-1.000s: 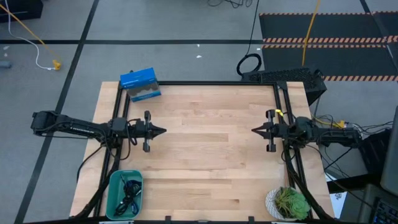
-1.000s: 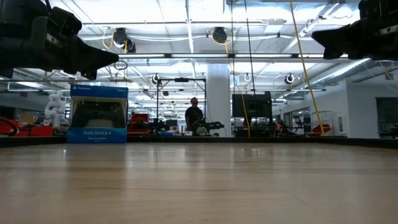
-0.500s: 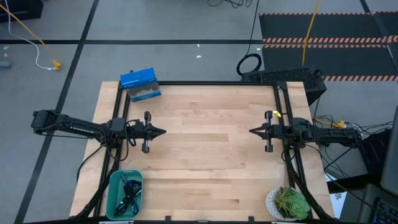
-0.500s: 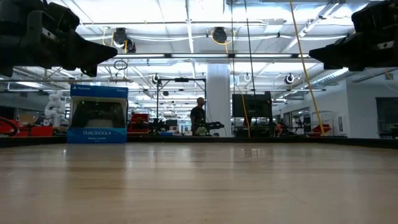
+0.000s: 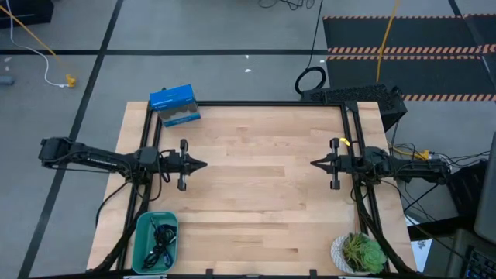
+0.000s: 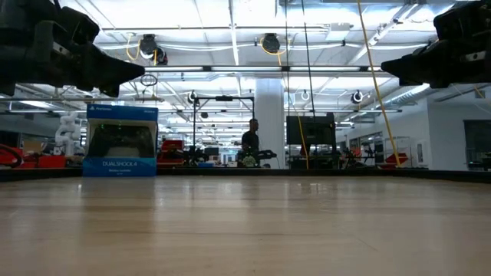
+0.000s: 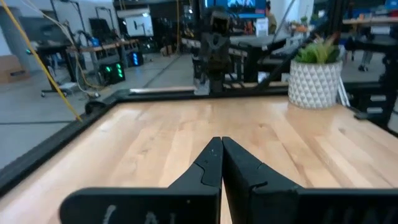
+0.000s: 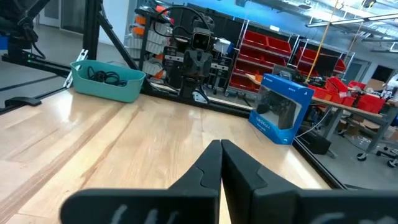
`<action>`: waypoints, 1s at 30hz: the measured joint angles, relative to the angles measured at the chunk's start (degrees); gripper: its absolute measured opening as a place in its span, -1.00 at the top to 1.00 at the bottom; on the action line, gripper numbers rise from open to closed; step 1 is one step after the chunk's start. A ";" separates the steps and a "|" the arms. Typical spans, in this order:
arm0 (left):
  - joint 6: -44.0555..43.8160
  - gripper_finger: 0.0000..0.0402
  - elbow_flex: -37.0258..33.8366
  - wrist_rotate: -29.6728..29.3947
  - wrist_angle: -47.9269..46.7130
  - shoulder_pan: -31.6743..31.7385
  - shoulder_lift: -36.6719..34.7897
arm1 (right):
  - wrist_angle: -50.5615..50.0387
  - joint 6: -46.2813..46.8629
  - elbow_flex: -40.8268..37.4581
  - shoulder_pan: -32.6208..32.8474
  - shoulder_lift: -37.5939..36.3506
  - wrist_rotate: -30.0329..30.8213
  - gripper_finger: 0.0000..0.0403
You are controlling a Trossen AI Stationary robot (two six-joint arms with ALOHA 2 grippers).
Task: Pick and place USB-C Cables
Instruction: Return to home position
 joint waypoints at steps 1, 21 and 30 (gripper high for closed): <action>0.09 0.98 0.00 -0.02 0.44 0.27 -0.03 | 0.39 0.00 0.00 0.00 0.00 0.01 1.00; 1.91 0.98 0.00 3.08 -2.92 1.45 -8.78 | 1.72 -0.26 0.00 0.00 0.00 0.09 1.00; 3.47 0.97 0.00 5.50 -16.90 1.42 -25.76 | 1.74 -0.26 0.00 0.00 0.00 0.09 1.00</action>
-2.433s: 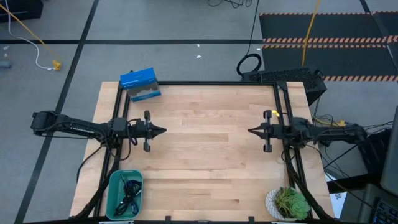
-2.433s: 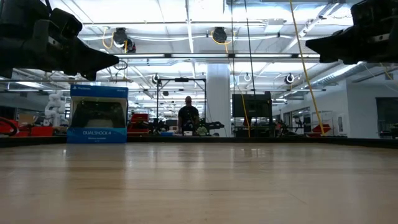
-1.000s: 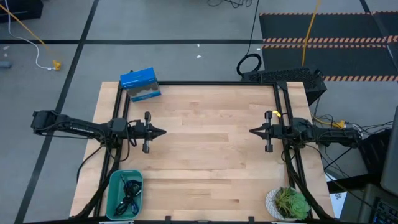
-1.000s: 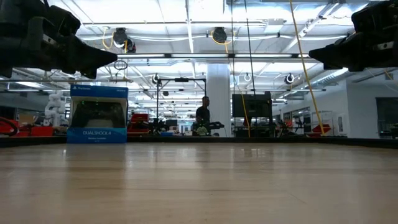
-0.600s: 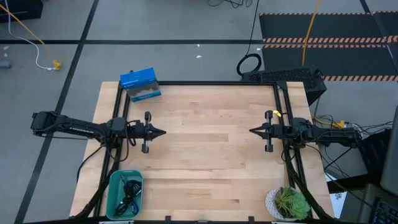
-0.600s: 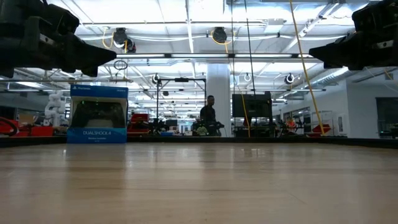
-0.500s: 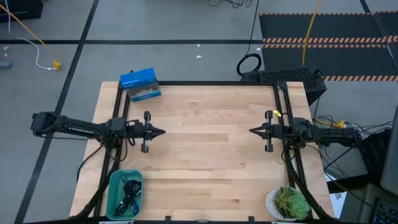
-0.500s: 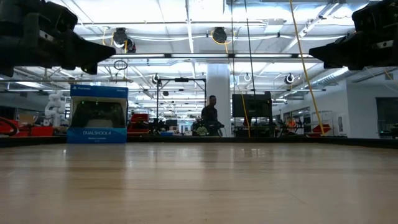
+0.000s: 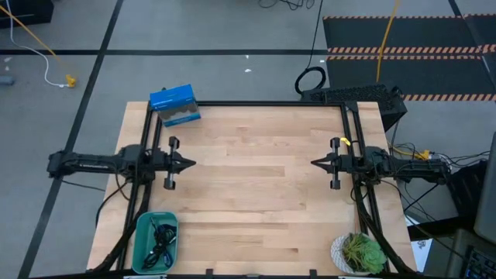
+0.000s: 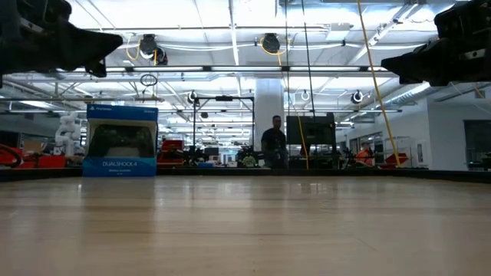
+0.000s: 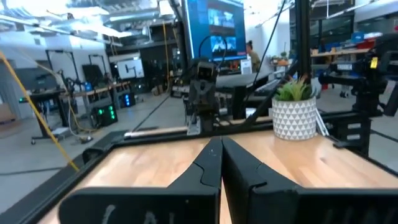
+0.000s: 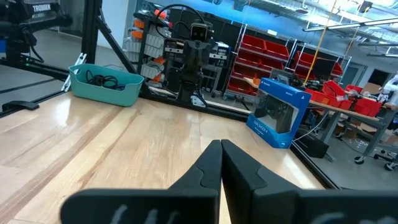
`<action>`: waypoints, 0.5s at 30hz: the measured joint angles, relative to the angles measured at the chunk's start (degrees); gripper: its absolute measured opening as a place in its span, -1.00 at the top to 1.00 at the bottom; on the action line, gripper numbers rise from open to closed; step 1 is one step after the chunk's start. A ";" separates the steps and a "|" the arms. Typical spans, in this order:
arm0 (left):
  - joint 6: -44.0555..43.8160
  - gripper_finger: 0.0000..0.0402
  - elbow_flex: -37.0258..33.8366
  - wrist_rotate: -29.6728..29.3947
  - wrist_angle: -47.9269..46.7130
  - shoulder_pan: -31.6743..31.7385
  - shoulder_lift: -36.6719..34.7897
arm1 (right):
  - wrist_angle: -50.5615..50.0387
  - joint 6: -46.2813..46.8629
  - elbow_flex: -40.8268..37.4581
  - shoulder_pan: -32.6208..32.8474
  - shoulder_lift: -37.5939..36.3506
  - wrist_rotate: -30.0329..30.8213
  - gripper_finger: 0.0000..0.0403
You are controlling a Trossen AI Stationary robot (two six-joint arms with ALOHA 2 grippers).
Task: Pick and place USB-C Cables
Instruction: Return to home position
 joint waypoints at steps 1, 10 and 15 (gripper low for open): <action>0.02 0.97 0.00 0.03 -2.42 0.03 -1.87 | 0.00 0.00 0.00 0.00 0.00 0.00 1.00; -0.43 0.97 0.02 -0.70 -17.73 0.02 -14.38 | 0.00 0.00 0.00 0.00 0.00 0.00 1.00; -1.88 0.97 -0.02 -0.79 -20.93 0.02 -14.34 | 0.01 0.02 0.00 0.00 0.00 -0.02 1.00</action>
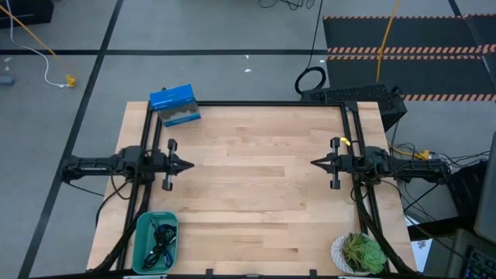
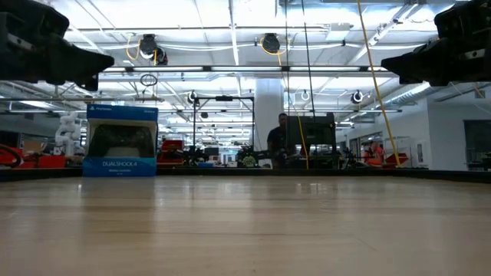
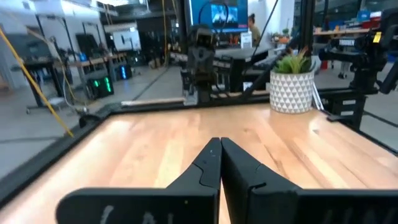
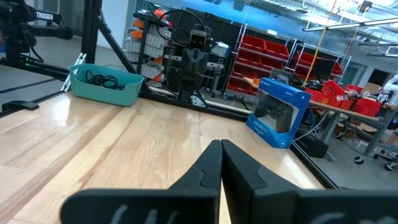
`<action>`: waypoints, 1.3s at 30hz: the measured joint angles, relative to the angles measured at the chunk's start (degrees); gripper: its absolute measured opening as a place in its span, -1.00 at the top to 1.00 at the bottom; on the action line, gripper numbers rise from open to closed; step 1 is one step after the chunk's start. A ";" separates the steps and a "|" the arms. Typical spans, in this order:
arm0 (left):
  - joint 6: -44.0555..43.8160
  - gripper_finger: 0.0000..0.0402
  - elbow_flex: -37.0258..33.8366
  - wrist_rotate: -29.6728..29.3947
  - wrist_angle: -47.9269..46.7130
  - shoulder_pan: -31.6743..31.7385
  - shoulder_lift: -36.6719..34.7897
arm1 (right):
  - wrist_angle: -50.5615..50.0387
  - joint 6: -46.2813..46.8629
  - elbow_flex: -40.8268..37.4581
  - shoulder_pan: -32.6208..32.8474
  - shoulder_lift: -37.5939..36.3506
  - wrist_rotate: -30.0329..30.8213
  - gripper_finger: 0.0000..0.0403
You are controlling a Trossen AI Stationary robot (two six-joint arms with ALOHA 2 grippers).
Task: Pick and place USB-C Cables
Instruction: Return to home position
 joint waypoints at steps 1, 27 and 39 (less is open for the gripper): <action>-0.59 0.97 0.00 0.00 -0.59 0.00 0.00 | -0.01 0.00 0.00 0.00 0.00 0.02 1.00; 0.13 0.97 0.00 -0.31 -0.79 -0.04 3.89 | -0.23 0.00 0.00 0.00 0.00 0.00 1.00; 0.15 0.97 0.00 -0.31 -0.73 -0.04 3.89 | -0.23 0.00 0.00 0.00 0.00 0.00 1.00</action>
